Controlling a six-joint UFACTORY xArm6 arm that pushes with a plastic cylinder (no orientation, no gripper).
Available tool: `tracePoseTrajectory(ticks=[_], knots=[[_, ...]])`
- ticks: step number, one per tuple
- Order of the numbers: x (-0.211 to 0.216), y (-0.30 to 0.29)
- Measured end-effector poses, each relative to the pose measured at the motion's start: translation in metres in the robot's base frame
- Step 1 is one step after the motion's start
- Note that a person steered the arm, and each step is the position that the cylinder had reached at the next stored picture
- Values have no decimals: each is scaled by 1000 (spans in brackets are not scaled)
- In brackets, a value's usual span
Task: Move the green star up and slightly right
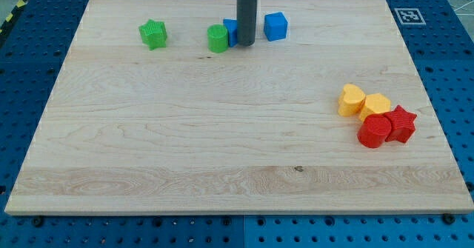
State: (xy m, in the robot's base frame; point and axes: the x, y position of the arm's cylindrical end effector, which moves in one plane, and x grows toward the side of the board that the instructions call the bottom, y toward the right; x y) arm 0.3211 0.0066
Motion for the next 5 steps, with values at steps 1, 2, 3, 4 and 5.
tracePoseTrajectory(ticks=[1, 2, 3, 4, 5], knots=[[10, 34], [57, 42], [108, 1], [101, -56], [65, -106]])
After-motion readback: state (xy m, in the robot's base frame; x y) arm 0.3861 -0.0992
